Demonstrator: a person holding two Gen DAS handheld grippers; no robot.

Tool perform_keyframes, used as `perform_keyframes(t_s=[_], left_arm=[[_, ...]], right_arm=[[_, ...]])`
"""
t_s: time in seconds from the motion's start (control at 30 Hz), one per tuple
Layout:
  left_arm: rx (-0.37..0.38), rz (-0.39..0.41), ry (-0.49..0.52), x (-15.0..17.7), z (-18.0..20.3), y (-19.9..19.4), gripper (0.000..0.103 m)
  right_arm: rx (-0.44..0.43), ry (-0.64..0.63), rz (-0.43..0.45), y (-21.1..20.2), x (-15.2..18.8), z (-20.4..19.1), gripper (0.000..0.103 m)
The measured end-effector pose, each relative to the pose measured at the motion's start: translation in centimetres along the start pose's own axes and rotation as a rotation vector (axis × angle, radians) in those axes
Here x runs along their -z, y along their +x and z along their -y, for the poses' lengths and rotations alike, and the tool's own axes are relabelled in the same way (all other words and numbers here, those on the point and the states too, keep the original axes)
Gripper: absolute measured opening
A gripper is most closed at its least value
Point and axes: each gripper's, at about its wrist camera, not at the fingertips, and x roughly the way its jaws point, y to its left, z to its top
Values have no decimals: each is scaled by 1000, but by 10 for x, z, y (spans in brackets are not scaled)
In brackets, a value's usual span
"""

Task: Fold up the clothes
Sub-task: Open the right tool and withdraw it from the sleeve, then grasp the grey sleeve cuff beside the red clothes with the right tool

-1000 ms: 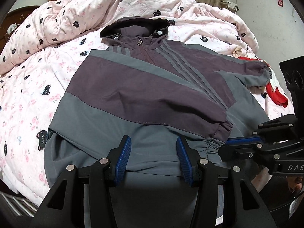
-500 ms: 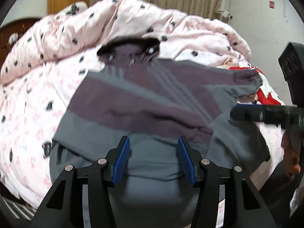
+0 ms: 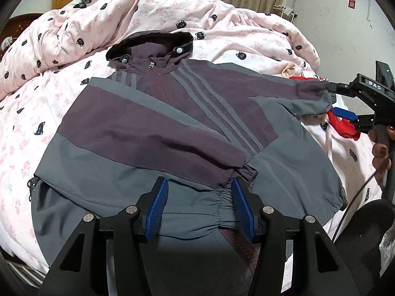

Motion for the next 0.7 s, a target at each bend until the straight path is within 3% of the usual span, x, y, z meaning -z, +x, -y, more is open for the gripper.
perform_keyframes(t_s=[0.3, 0.57, 0.7], left_arm=[[-10, -1, 4, 1, 1, 3, 50], [-9, 4, -1, 2, 2, 4, 50], [-5, 4, 0, 2, 0, 4, 50]], right_arm=[[85, 66, 28, 6, -35, 45, 74], [16, 148, -5, 21, -46, 75, 71], [10, 150, -23, 28, -45, 73, 60]])
